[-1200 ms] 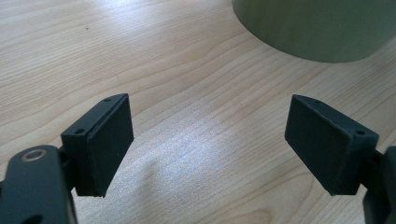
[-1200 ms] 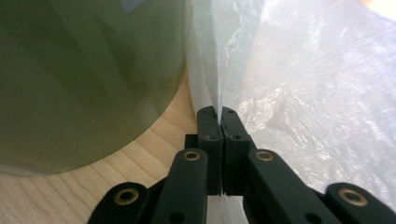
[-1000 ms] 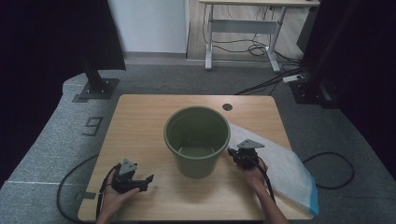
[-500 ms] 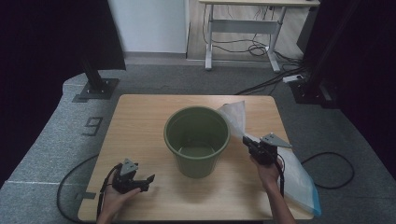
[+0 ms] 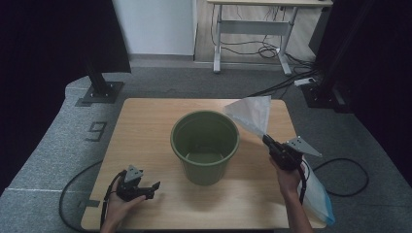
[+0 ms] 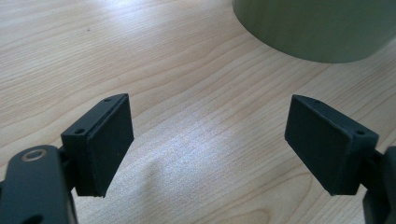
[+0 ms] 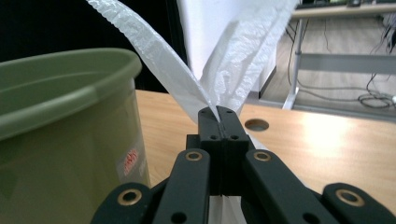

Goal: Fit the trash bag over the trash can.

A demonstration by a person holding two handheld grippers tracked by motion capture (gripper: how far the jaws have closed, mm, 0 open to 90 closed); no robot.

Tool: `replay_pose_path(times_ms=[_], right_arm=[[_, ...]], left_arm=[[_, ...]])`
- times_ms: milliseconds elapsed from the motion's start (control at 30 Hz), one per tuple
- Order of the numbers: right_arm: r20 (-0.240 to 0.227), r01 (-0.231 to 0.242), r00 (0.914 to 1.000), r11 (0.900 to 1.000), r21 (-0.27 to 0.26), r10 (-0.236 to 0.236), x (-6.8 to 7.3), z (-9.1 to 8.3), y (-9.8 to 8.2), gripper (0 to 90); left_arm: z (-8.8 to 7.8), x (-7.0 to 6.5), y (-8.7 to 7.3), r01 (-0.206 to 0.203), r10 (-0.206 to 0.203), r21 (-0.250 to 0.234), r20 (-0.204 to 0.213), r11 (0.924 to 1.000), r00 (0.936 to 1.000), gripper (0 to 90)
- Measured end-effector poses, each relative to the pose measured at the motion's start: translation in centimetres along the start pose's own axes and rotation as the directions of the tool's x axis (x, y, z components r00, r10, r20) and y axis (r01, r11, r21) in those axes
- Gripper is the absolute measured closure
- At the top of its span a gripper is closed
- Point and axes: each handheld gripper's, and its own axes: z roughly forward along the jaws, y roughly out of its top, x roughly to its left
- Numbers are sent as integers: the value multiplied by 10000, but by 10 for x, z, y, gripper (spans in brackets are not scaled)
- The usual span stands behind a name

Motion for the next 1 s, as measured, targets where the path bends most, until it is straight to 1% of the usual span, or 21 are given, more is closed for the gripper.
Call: replay_pose_path(times_ms=[167,233,367,467,567,700,767,867,933,1000], right_arm=[[-135,112,9998,9996,-278,-116,6,-5,7,890],[-197,37,9998,9993,-382,-44,8,-7,10,891],[-209,10,9998,9984,-565,-22,9,-11,15,891],[-237,14,9997,9968,-799,-33,11,-16,20,891],[-214,101,9997,9938,-1108,-126,15,-23,27,890],[-208,213,9995,9873,-1575,-249,20,-32,38,891],[-225,378,9988,9834,-1773,-425,25,-37,46,891],[-235,432,9985,9808,-1900,-486,28,-38,51,890],[-280,420,9984,9778,-2051,-488,31,-38,57,890],[-295,521,9978,9765,-2091,-595,35,-38,61,891]], left_arm=[[1,-1,0,-31,31,22,14,10000,10000,154],[1,0,0,-8,8,26,6,10000,10000,154],[0,0,0,11,-11,20,-22,10000,10000,154],[0,1,0,34,-34,13,-22,10000,10000,154],[0,0,0,104,-104,44,-66,9999,9999,156],[1,0,0,241,-239,128,-182,9996,9996,160],[1,1,0,258,-256,97,-139,9996,9996,161],[-1,1,0,369,-369,-9,-131,9993,9992,163],[-2,2,0,354,-354,-2,-155,9994,9993,164],[-2,3,0,423,-423,-18,-147,9991,9990,164]])
